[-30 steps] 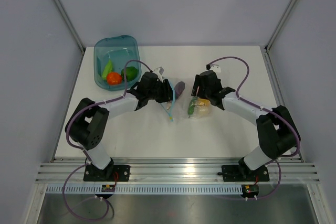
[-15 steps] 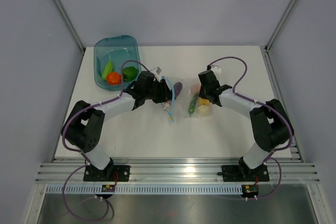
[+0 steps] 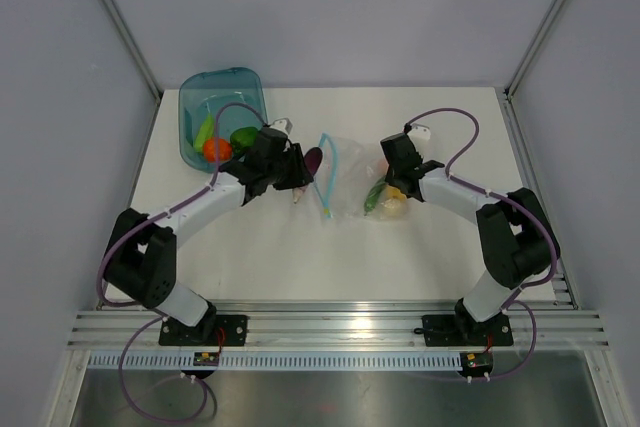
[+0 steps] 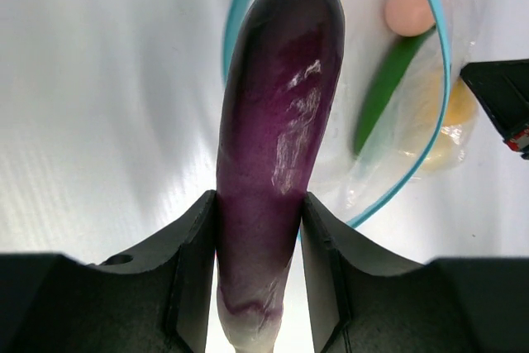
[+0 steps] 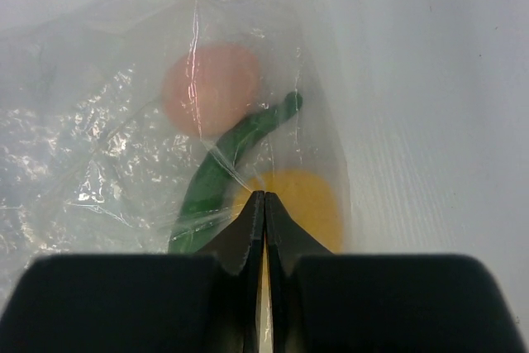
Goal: Open the zip-top bag and remove the fake food
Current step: Pick up the fake vegetable from the zipper food storage bag.
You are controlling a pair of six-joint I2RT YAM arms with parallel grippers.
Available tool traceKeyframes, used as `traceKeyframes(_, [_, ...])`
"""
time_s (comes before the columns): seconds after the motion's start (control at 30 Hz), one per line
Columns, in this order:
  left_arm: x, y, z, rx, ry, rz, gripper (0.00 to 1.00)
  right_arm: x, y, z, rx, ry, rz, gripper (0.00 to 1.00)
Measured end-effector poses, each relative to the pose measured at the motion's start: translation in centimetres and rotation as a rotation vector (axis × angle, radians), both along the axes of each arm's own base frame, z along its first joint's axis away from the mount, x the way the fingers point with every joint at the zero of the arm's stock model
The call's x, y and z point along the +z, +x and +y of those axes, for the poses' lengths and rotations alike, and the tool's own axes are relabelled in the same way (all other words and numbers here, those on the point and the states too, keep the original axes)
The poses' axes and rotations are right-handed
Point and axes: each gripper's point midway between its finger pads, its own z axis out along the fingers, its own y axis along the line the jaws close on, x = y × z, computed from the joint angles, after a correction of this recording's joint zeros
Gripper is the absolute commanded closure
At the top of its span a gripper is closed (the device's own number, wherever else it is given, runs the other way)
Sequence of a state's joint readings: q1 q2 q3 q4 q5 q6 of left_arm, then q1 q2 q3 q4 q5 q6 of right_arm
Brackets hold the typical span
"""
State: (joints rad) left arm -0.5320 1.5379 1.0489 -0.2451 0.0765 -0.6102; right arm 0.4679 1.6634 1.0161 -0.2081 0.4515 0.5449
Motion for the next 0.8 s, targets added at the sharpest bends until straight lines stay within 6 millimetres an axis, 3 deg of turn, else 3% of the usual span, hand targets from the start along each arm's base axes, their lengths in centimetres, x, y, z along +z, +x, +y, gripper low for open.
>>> traceKeyframes(0.17, [0.7,0.5,3.1,0.088,0.076,-0.024,0.66,0.1,0.1,-0.2,-0.011,-0.004,-0.006,0.93])
traceKeyframes(0.33, [3.3,1.2,6.6,0.220,0.125,-0.115,0.65,0.3,0.1,-0.2,-0.011,0.001,-0.010,0.93])
traceKeyframes(0.43, [5.3,1.7,8.6,0.302,0.125,-0.172,0.65,0.6,0.1,-0.1,-0.007,0.009,-0.016,0.87])
traceKeyframes(0.53, [6.0,2.6,10.4,0.380,0.118,-0.186,0.65,1.4,0.0,0.1,0.001,0.024,-0.030,0.82])
traceKeyframes(0.67, [6.2,4.4,12.6,0.477,0.106,-0.163,0.65,2.4,-0.2,0.4,0.019,0.051,-0.049,0.70])
traceKeyframes(0.7, [6.4,5.1,13.1,0.500,0.102,-0.164,0.65,2.6,-0.2,0.5,0.023,0.055,-0.052,0.61])
traceKeyframes(0.77, [6.9,6.5,14.1,0.547,0.094,-0.168,0.65,2.9,-0.2,0.7,0.036,0.067,-0.058,0.56])
traceKeyframes(0.8, [7.2,7.1,14.7,0.571,0.089,-0.173,0.65,3.1,-0.2,0.7,0.040,0.069,-0.061,0.45])
